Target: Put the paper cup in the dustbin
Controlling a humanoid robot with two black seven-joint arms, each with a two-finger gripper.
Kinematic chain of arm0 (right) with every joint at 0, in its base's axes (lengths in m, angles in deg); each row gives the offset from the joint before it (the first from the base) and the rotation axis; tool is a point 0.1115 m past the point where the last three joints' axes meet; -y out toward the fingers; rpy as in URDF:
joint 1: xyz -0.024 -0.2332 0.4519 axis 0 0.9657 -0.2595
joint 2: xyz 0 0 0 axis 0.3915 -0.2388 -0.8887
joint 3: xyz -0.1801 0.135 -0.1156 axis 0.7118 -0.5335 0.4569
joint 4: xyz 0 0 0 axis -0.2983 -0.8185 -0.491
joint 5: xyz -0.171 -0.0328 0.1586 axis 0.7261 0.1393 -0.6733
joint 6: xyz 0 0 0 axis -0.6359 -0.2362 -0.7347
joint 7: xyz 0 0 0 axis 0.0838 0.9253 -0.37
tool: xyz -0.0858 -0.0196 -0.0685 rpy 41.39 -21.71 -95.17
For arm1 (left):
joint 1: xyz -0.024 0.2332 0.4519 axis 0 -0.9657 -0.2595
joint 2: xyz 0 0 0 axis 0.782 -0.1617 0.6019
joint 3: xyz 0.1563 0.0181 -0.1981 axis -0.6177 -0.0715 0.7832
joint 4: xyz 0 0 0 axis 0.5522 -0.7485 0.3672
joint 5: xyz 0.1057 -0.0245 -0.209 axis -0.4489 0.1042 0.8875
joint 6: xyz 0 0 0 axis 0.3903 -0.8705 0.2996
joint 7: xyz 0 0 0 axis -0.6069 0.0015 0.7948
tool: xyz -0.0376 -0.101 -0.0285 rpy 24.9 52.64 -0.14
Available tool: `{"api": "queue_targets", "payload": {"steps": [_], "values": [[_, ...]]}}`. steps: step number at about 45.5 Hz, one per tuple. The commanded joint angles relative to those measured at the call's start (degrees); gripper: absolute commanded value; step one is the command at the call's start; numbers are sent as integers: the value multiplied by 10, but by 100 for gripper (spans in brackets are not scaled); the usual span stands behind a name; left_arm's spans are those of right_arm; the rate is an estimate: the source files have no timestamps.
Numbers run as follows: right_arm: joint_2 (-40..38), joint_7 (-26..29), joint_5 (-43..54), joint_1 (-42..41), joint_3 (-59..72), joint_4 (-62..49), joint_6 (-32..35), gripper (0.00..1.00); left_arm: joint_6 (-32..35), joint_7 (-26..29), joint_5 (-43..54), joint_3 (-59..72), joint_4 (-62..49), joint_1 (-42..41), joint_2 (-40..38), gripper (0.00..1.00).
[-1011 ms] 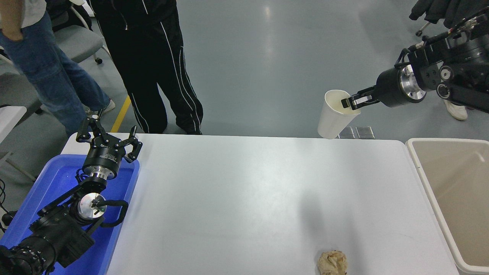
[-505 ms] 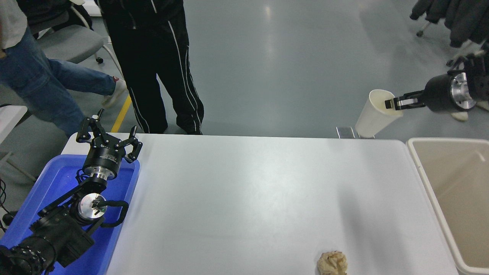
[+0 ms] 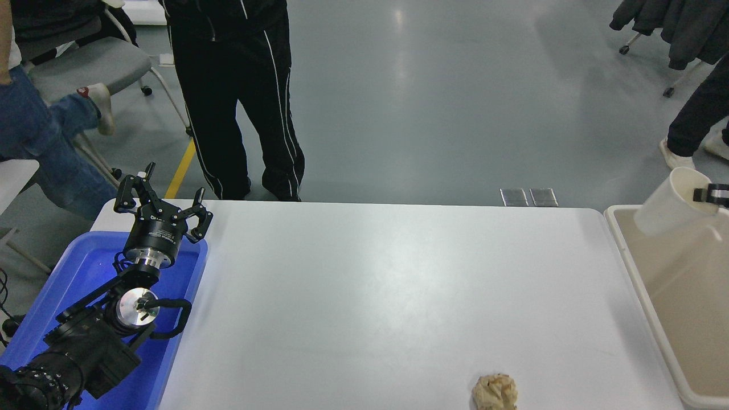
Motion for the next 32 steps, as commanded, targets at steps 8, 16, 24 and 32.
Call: {"api": "queue_targets", "payload": {"steps": [8,16,24,32], "values": [[35,0,-96,148,-52,-130,-20,0,0,0,0,0,0,0,-1,100],[107,1,-180,212,-51,-254,-21,0,0,0,0,0,0,0,-1,100],[192,1,-232,273,-50,-391,-13,0,0,0,0,0,0,0,-1,100],[227,14,-266,301,-52,-431,-12,0,0,0,0,0,0,0,-1,100]]}}
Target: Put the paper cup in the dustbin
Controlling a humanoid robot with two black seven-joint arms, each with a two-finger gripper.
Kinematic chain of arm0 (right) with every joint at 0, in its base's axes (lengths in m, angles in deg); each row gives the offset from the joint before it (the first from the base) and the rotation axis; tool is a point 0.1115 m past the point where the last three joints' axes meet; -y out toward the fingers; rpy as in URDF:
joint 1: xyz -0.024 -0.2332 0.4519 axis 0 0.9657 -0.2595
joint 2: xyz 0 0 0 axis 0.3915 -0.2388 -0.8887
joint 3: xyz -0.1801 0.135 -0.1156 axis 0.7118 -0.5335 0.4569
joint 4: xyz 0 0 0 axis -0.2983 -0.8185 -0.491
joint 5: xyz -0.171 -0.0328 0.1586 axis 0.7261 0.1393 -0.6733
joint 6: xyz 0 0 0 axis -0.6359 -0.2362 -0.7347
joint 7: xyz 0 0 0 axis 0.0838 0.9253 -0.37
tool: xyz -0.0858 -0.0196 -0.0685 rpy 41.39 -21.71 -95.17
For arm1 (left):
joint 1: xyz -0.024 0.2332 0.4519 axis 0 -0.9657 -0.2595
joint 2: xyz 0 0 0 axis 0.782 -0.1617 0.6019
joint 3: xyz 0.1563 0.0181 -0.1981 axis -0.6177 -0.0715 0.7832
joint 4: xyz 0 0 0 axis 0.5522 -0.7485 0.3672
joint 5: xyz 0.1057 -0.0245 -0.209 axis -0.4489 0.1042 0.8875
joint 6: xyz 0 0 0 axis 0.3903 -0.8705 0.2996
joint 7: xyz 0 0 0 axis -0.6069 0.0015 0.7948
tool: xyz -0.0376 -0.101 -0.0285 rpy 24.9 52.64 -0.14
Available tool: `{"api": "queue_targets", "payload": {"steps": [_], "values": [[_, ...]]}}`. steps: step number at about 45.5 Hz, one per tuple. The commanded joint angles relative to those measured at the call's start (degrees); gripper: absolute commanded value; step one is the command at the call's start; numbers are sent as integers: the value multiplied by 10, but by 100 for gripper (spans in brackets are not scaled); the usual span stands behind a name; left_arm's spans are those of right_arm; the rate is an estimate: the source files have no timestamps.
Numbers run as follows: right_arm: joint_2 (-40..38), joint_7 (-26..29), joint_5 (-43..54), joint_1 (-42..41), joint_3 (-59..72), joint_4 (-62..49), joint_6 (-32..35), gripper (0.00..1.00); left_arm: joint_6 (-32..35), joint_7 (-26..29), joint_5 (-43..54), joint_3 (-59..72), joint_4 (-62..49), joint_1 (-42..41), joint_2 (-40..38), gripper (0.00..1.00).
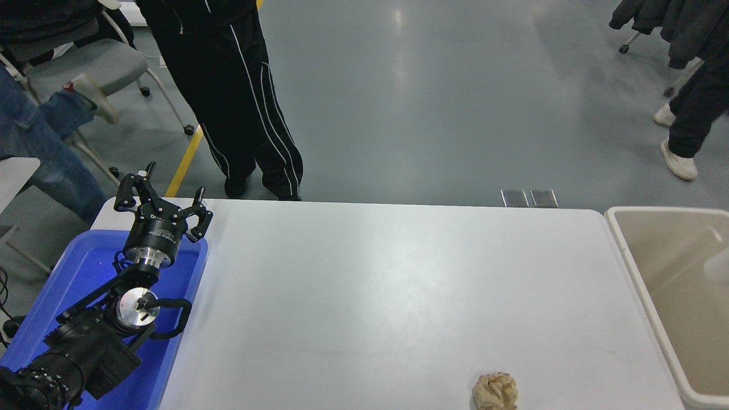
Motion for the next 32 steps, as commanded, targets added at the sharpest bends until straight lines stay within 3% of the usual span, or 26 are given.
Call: {"api": "queue_targets", "payload": {"steps": [1,10,32], "values": [[68,16,-69,58,-3,-98,-1,0,0,0,0,0,0,0,0,100],[101,49,-143,81,-1,-128,-7,0,0,0,0,0,0,0,0,100],[118,54,-147,84,-2,-141,-23,0,0,0,0,0,0,-1,0,100]]}}
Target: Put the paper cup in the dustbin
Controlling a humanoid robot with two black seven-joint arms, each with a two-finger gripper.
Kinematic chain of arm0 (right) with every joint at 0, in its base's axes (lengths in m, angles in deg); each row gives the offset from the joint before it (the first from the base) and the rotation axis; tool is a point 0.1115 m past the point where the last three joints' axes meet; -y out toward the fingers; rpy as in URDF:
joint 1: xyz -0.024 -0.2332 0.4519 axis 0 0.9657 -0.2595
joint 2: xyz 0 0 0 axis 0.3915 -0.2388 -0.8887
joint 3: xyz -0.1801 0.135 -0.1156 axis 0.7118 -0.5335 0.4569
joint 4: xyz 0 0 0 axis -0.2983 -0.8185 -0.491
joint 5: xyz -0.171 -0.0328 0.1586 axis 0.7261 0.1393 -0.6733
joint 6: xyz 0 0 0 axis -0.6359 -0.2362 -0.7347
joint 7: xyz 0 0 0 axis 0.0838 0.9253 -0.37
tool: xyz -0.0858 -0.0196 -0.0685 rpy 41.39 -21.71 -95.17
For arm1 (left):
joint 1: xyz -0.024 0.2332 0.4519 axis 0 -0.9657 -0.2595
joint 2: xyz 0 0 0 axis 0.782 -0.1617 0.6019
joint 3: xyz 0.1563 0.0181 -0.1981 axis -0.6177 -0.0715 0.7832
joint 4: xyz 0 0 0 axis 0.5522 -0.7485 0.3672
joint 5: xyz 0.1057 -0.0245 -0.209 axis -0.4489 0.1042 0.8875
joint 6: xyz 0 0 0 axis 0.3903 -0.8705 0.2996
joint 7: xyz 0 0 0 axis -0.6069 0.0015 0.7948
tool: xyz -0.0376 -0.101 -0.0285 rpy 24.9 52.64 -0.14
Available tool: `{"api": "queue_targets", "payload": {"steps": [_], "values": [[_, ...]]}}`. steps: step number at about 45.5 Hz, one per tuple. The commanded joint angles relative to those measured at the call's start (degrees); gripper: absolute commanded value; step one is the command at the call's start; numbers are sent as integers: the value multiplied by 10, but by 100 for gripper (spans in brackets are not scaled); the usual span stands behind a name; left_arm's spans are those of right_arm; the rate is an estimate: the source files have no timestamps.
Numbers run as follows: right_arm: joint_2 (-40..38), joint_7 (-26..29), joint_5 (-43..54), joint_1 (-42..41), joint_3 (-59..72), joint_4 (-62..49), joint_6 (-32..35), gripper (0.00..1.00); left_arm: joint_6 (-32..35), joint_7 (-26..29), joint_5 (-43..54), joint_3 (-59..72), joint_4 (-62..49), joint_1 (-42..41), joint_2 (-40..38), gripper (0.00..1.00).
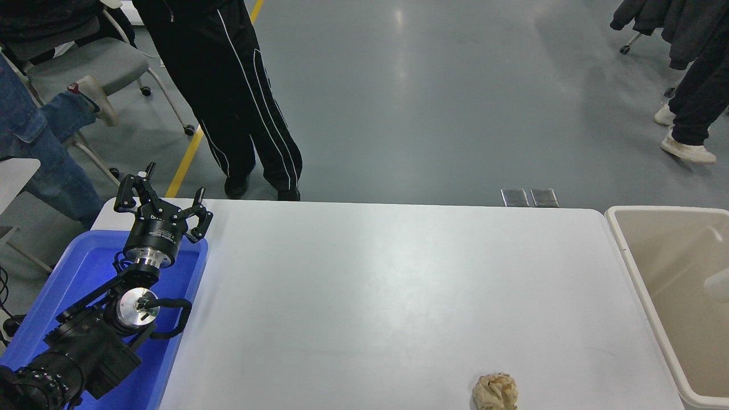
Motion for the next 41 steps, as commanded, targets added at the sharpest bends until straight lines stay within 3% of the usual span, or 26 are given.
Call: {"api": "queue_targets", "payload": {"steps": [1,7,8,9,10,17,21,27,29,41], "values": [[9,3,-8,4,1,-8,-4,0,0,0,0,1,0,-1,0,100],[9,9,-8,4,2,-8,-4,1,0,0,0,1,0,-1,0,100],[9,11,-8,4,1,-8,-4,17,0,0,0,1,0,0,0,100],[8,13,-8,3,1,-8,-4,39,0,0,0,1,0,-1,0,100],[8,13,-8,3,2,-8,-3,50,0,0,0,0,0,0,0,100],[4,13,-8,4,2,-8,2,71,0,0,0,0,0,-1,0,100],[6,12,-8,4,2,-8,-4,89,0,0,0,1,0,0,0,100],[4,11,-15,-1,-14,-9,-5,92,0,0,0,1,0,0,0,100],[3,12,-21,-2,-26,-10,-4,99,0,0,0,0,0,-1,0,100],[1,11,-42,-32,-72,-15,-5,100,0,0,0,1,0,0,0,100]]}}
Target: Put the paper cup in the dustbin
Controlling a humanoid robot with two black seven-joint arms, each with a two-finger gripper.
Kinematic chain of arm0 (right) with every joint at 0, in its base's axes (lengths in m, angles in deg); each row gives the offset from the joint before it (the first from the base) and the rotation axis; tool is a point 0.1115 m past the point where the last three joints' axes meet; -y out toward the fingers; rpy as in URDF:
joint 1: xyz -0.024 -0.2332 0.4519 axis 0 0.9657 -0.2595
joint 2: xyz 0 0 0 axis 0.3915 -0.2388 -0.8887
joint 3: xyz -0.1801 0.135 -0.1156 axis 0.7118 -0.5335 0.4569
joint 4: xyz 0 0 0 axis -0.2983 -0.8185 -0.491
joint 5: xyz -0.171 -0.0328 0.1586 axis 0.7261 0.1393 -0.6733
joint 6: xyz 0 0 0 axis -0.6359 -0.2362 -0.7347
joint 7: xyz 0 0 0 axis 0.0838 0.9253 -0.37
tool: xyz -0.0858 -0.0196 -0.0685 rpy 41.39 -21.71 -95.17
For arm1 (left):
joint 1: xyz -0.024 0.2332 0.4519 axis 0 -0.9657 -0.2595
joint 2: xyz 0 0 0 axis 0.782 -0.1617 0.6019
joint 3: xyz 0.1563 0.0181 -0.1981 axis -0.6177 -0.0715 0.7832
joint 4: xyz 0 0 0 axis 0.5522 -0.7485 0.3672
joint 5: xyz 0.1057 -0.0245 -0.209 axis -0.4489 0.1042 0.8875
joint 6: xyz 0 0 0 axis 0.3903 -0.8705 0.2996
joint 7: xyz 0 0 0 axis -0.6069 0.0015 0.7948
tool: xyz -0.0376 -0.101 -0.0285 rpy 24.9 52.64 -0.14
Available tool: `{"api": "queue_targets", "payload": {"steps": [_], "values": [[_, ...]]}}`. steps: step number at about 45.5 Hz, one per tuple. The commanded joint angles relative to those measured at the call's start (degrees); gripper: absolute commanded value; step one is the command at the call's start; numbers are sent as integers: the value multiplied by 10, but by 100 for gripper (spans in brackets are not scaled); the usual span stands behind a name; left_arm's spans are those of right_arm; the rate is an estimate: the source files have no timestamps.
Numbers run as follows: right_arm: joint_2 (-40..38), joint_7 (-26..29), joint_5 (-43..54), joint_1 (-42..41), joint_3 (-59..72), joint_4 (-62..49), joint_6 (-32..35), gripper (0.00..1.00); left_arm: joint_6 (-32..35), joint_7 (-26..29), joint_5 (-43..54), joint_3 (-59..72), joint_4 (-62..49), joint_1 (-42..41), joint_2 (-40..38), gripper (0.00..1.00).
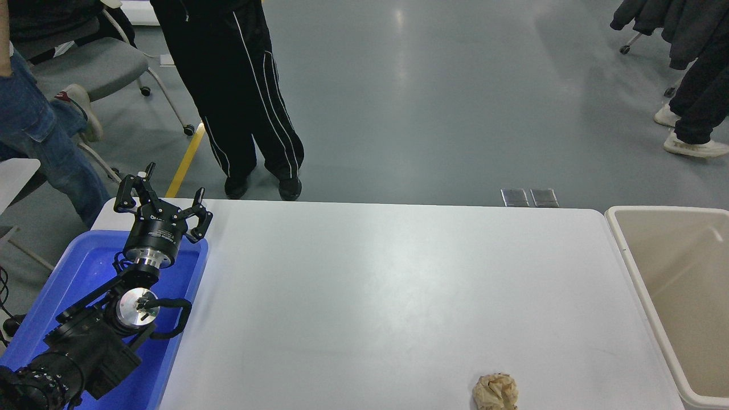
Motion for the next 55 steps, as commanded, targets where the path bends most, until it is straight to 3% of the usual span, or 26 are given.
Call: {"api": "queue_targets", "payload": {"steps": [1,13,21,34,46,55], "values": [[1,0,-17,-19,-36,-4,-1,100,0,0,0,1,0,0,0,100],[-3,0,-21,-36,-48,2,9,100,0,0,0,1,0,0,0,100],[-8,0,-85,-59,-150,31,2,100,0,0,0,0,0,0,0,100],[-131,-2,-89,-75,-365,279,-1,100,0,0,0,1,0,0,0,100],[-120,-3,-89,20,-611,438,-21,100,0,0,0,0,0,0,0,100],[-44,-4,-83,77,-726,471,-27,100,0,0,0,0,0,0,0,100]]}}
